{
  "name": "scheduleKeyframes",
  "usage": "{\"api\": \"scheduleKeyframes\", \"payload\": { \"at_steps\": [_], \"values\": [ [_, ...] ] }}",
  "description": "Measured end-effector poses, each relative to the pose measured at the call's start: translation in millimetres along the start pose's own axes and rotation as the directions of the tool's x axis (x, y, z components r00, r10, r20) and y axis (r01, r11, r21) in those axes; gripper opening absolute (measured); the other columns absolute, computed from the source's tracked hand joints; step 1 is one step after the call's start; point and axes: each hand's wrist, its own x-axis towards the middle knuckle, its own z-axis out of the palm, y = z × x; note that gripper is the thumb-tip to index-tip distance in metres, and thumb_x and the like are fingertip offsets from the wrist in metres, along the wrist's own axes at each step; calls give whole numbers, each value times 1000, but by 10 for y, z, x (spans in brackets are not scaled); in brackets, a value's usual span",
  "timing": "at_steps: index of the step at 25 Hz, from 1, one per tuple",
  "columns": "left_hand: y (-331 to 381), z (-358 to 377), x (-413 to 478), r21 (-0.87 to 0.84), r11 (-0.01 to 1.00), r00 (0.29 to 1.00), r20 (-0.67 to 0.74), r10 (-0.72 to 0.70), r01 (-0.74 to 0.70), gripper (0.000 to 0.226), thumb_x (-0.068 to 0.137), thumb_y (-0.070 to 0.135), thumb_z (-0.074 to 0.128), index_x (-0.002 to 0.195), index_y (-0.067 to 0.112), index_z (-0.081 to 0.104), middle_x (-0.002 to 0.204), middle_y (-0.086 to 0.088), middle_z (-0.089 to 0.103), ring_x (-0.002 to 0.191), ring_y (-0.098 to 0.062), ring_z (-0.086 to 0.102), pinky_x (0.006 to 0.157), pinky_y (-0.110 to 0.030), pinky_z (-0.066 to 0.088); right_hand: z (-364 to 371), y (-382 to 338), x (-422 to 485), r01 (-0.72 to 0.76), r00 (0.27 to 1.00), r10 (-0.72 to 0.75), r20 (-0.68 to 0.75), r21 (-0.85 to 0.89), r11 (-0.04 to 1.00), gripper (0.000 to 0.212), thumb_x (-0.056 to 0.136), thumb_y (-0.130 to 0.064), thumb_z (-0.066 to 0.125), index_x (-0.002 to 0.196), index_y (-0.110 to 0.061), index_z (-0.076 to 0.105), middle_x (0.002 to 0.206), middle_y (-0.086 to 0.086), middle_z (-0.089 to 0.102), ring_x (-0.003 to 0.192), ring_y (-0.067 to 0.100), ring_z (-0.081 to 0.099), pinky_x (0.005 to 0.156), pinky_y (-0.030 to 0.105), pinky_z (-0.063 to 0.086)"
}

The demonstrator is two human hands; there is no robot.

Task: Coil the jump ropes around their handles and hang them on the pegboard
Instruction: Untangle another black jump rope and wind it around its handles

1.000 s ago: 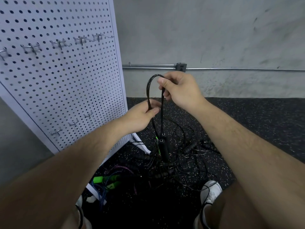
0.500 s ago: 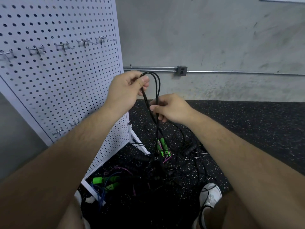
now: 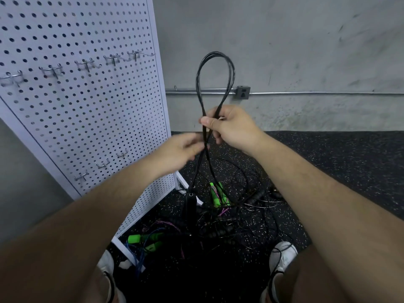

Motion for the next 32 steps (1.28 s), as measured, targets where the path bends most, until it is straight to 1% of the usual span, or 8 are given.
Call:
{"api": "scheduleKeyframes", "payload": {
  "at_steps": [5,9,15,21,25,27,29,32],
  "values": [
    [-121,184,154,-71,997,1000,-24,-9,7,9,100,31,62,97,34,70,102,6,73,93,-20,71,95,-46,55,-112,-6,-2,8,999,-11,-33,-85,996,12,97,-22,66,102,-12,70,54,-1,56,44,11,52,49,19,43],
    [-179,178,194,-334,943,995,95,27,6,24,104,28,53,109,16,73,116,-1,74,95,-17,69,84,-36,57,-188,24,35,14,999,-18,-35,-123,992,14,98,-25,64,105,-15,71,56,0,58,47,11,55,55,21,45],
    [-172,116,245,-463,884,994,105,-11,59,20,99,22,61,105,7,72,113,-8,75,96,-21,69,85,-34,54,-286,10,14,4,1000,-2,7,-183,983,15,99,-26,62,108,-17,70,52,-3,57,52,14,57,64,28,46],
    [119,-161,292,-594,790,956,-292,-32,-155,19,102,17,56,108,5,69,104,-13,73,85,-18,70,80,-30,59,-134,131,-135,-84,971,149,185,-321,943,15,97,-30,66,109,-22,67,59,-5,64,53,9,63,68,30,56],
    [233,-376,261,-717,645,934,-358,-15,-265,25,103,22,54,114,5,67,103,-8,72,87,-16,69,82,-30,57,33,161,-157,-60,970,137,203,-342,938,15,97,-32,66,104,-20,68,64,-4,64,51,7,64,60,25,52],
    [138,-354,219,-658,735,965,-263,-19,-165,30,103,31,52,123,11,64,115,-2,71,99,-16,70,84,-31,56,39,103,-133,-48,986,93,141,-296,954,9,98,-31,64,101,-23,66,60,-8,63,47,3,60,51,19,48],
    [4,-229,143,-338,941,995,-102,-5,-30,30,104,32,52,131,24,60,122,7,69,106,-13,67,85,-30,54,10,12,-103,-21,995,40,89,-212,977,5,99,-26,62,96,-28,64,51,-14,62,43,1,55,44,16,44],
    [-114,11,92,-55,998,1000,28,9,-8,19,103,24,56,118,28,66,113,12,71,97,-7,67,80,-24,52,-13,-66,-31,15,1000,-14,13,-115,993,7,99,-24,64,91,-23,65,45,-15,59,42,7,52,48,22,45]
  ]
}}
